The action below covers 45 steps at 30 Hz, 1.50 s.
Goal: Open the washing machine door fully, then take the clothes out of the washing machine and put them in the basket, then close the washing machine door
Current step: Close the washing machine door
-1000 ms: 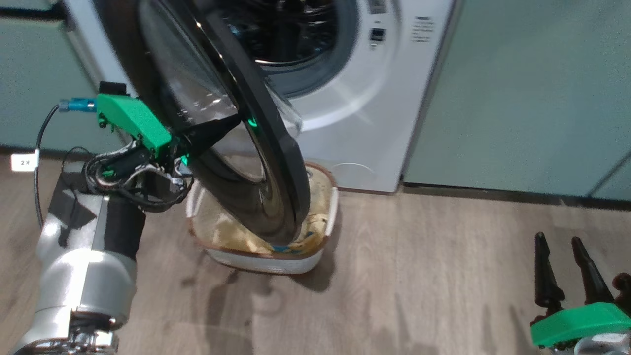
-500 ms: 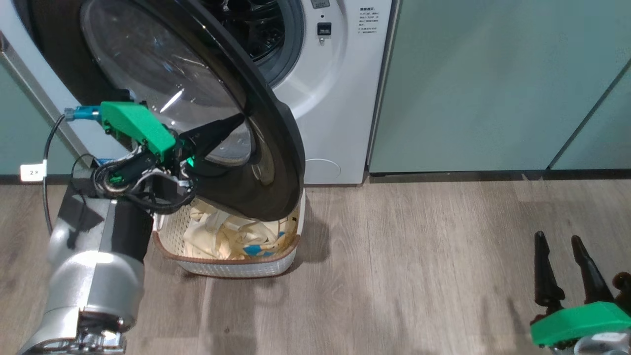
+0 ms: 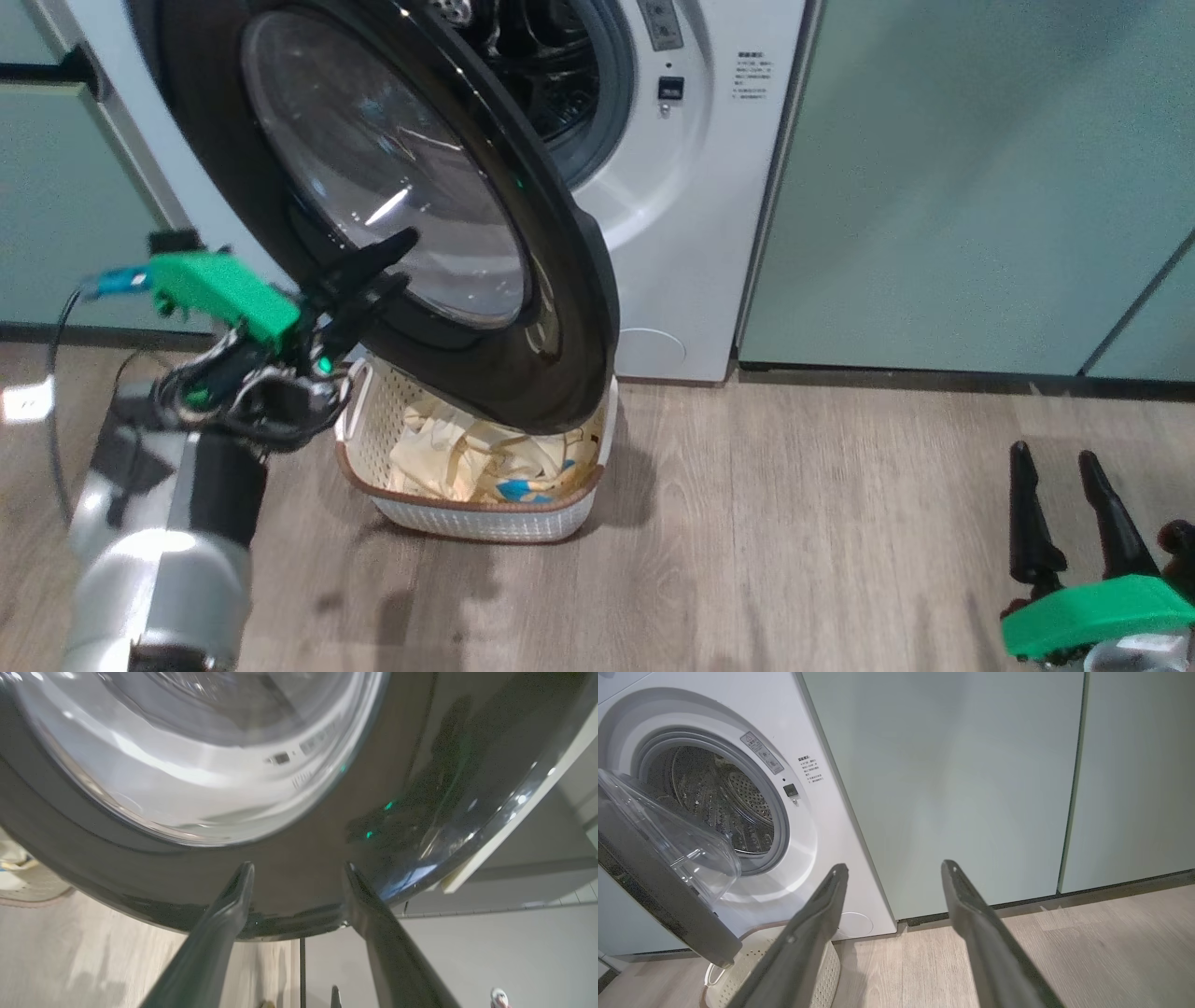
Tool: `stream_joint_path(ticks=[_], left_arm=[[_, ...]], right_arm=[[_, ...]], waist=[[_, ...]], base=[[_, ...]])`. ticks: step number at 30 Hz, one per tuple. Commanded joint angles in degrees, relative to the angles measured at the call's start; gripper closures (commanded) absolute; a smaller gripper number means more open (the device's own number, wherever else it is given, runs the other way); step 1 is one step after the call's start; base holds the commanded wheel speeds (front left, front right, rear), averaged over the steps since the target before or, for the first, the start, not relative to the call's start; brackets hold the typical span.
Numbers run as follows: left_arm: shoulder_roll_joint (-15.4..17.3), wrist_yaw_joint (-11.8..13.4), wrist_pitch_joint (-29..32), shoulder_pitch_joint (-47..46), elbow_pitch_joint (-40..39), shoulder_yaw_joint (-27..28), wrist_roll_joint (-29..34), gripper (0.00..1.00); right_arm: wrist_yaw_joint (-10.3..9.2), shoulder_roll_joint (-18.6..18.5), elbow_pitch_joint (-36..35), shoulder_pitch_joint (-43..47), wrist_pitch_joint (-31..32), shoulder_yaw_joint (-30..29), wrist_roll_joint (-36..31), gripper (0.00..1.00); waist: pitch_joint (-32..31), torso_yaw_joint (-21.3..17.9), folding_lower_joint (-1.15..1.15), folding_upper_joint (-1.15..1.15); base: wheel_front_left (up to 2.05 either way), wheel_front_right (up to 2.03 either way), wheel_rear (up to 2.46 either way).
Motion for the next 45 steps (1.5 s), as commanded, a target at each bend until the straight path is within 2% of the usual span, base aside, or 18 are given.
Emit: stream_joint_path(ticks=[1,8,18,25,29,34,38,40,45], left_arm=[[3.1,-0.5,-1.8,-0.8,-2.9,2.5,0.4,0.00],[4.6,-0.5,-12.1,6.0,-10.1,0.7,5.5,0.00],[7.6,-0.5,-29.3,17.4,-16.8,-2.2,8.5,0.00],[11.4,-0.5,-41.8,22.8,-19.3,-9.5,12.5,0.00],[14.8,-0.5,-49.6,24.4,-19.1,-15.2,16.2,0.00],[17.3,-0.5,-54.2,24.6,-17.4,-19.2,20.1,0.00],[16.6,-0.5,-54.4,25.1,-18.1,-15.4,27.8,0.00],[14.7,-0.5,-54.4,26.7,-19.1,-12.0,34.2,0.00],[11.6,-0.5,-54.5,29.2,-20.5,-8.0,41.0,0.00]], right_arm=[[0.25,-0.3,-1.7,-0.7,-0.5,1.0,0.1,0.00],[0.25,-0.2,-1.8,-0.6,-0.5,0.8,0.1,0.00],[0.25,0.2,-2.0,-0.1,-0.5,0.6,0.2,0.00],[0.25,0.2,-1.9,0.1,-0.5,0.4,0.2,0.00],[0.25,0.3,-2.0,0.2,-0.5,0.4,0.2,0.00],[0.25,0.4,-2.0,0.4,-0.5,0.5,0.0,0.00],[0.25,0.6,-2.2,0.5,-0.5,0.5,-0.1,0.00],[0.25,0.7,-2.2,0.5,-0.5,0.6,-0.1,0.00],[0.25,0.8,-2.2,0.9,-0.5,0.6,-0.2,0.00]], waist=[[-0.4,0.4,0.00,0.00],[-0.9,0.8,0.00,0.00],[-1.4,1.1,0.00,0.00],[-1.8,1.4,0.00,0.00],[-1.9,1.5,0.00,0.00],[-2.0,1.6,0.00,0.00],[-2.1,1.5,0.00,0.00],[-2.2,1.3,0.00,0.00],[-2.4,1.1,0.00,0.00]], base=[[0.00,0.00,0.00],[0.00,0.00,0.00],[0.00,0.00,0.00],[0.00,0.00,0.00],[0.00,0.00,0.00],[0.00,0.00,0.00],[0.00,0.00,0.00],[0.00,0.00,0.00],[0.00,0.00,0.00]])
